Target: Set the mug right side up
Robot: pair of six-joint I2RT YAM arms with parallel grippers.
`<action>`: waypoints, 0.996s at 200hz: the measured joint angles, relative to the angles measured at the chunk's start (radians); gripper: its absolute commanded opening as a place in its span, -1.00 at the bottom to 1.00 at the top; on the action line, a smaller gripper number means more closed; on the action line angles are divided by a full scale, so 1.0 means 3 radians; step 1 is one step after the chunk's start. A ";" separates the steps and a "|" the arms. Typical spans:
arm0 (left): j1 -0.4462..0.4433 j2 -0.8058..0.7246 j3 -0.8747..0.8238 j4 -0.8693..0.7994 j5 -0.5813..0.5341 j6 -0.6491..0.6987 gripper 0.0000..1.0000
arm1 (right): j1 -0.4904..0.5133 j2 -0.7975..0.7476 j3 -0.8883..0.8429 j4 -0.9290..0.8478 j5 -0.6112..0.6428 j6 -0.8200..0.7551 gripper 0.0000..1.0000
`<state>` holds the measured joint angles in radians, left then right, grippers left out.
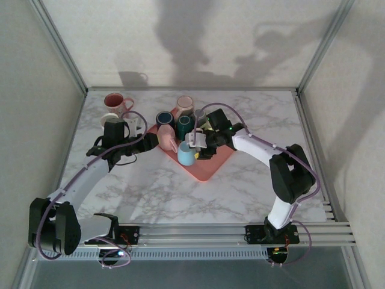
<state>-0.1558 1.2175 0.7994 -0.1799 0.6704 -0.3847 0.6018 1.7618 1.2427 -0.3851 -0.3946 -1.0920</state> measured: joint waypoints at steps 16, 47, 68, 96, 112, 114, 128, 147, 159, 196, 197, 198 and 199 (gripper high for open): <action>0.0000 0.0022 0.0000 0.0000 0.0000 0.0018 -0.02 | 0.0000 0.0034 0.0020 0.0001 -0.0005 0.0020 0.25; 0.0000 0.0032 0.0003 -0.0013 0.0000 0.0048 -0.02 | 0.0004 0.0051 0.0029 -0.0013 -0.0011 0.0088 0.15; 0.0000 0.0034 0.0003 -0.0014 0.0000 0.0050 -0.02 | 0.0017 0.0056 0.0043 -0.0038 -0.0008 0.0140 0.14; 0.0000 0.0034 0.0015 -0.0015 -0.0001 0.0050 -0.02 | 0.0053 0.0062 0.0043 -0.0114 0.0023 0.0224 0.08; 0.0000 0.0034 0.0037 -0.0017 -0.0001 0.0051 -0.03 | 0.0056 0.0062 0.0045 -0.0131 0.0029 0.0287 0.07; 0.0000 0.0034 0.0039 -0.0015 -0.0001 0.0050 -0.02 | 0.0056 0.0062 0.0045 -0.0134 0.0029 0.0294 0.06; 0.0000 0.0034 0.0050 -0.0015 -0.0001 0.0048 -0.03 | 0.0056 0.0061 0.0050 -0.0159 0.0031 0.0359 -0.01; 0.0000 0.0041 0.0058 -0.0017 -0.0001 0.0048 -0.03 | 0.0057 0.0061 0.0072 -0.0235 0.0053 0.0426 -0.06; 0.0000 0.0047 0.0060 -0.0017 -0.0001 0.0048 -0.03 | 0.0057 0.0056 0.0078 -0.0284 0.0072 0.0462 -0.08; 0.0000 0.0048 0.0060 -0.0017 -0.0003 0.0047 -0.03 | 0.0067 0.0055 0.0078 -0.0448 0.0102 0.0542 -0.13; 0.0000 0.0048 0.0060 -0.0017 -0.0003 0.0047 -0.03 | 0.0069 0.0055 0.0078 -0.0451 0.0103 0.0543 -0.13; 0.0000 0.0048 0.0060 -0.0017 -0.0003 0.0047 -0.03 | 0.0069 0.0053 0.0078 -0.0454 0.0103 0.0546 -0.13; 0.0000 0.0048 0.0060 -0.0017 -0.0001 0.0047 -0.03 | 0.0069 0.0055 0.0076 -0.0455 0.0103 0.0552 -0.13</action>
<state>-0.1558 1.2320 0.8173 -0.1848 0.6701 -0.3706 0.6224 1.7782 1.2655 -0.5217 -0.3637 -0.9264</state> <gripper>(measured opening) 0.486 0.436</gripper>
